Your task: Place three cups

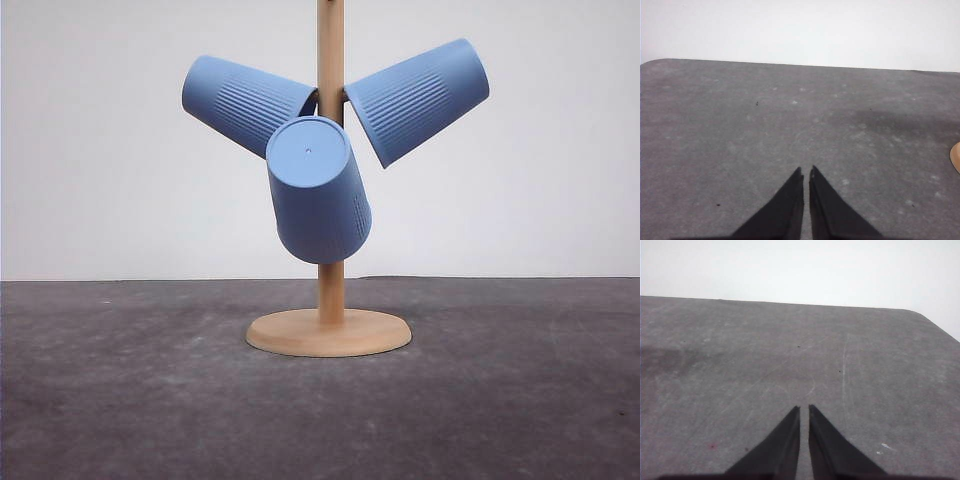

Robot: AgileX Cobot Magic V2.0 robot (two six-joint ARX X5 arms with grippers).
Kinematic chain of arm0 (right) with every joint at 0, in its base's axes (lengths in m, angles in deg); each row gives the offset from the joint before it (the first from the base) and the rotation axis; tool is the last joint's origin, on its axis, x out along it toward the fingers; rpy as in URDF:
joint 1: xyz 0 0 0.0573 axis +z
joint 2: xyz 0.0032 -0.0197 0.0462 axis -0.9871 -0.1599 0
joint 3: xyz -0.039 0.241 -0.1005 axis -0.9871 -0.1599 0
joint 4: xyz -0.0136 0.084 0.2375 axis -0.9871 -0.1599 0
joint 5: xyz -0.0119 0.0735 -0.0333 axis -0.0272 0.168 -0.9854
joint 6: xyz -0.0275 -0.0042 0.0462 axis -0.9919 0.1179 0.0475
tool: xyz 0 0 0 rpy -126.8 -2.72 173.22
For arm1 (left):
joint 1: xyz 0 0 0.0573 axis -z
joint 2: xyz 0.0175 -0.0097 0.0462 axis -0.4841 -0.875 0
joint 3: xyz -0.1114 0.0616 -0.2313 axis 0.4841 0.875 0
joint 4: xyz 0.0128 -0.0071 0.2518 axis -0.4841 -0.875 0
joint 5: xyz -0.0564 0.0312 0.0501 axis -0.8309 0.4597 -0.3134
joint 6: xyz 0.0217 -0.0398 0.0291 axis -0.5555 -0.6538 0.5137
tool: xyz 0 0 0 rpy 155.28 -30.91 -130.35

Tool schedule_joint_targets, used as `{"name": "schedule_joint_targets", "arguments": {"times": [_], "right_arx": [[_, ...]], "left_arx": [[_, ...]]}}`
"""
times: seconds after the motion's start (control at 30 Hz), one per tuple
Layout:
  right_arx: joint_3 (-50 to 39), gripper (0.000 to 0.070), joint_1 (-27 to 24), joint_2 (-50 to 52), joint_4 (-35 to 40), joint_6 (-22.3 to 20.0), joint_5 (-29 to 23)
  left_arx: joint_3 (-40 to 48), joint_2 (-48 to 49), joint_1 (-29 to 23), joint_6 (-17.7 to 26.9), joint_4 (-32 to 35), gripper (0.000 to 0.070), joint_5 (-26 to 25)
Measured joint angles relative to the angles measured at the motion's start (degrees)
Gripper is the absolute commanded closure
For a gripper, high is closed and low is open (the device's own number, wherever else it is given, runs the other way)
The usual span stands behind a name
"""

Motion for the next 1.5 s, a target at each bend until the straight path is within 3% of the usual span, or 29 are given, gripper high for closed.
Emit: {"name": "schedule_joint_targets", "arguments": {"times": [1.5], "right_arx": [[0.00, 0.0670, 0.00, 0.00, 0.00, 0.02, 0.00]], "left_arx": [[0.00, 0.00, -0.02, 0.00, 0.00, 0.0700, 0.00]]}}
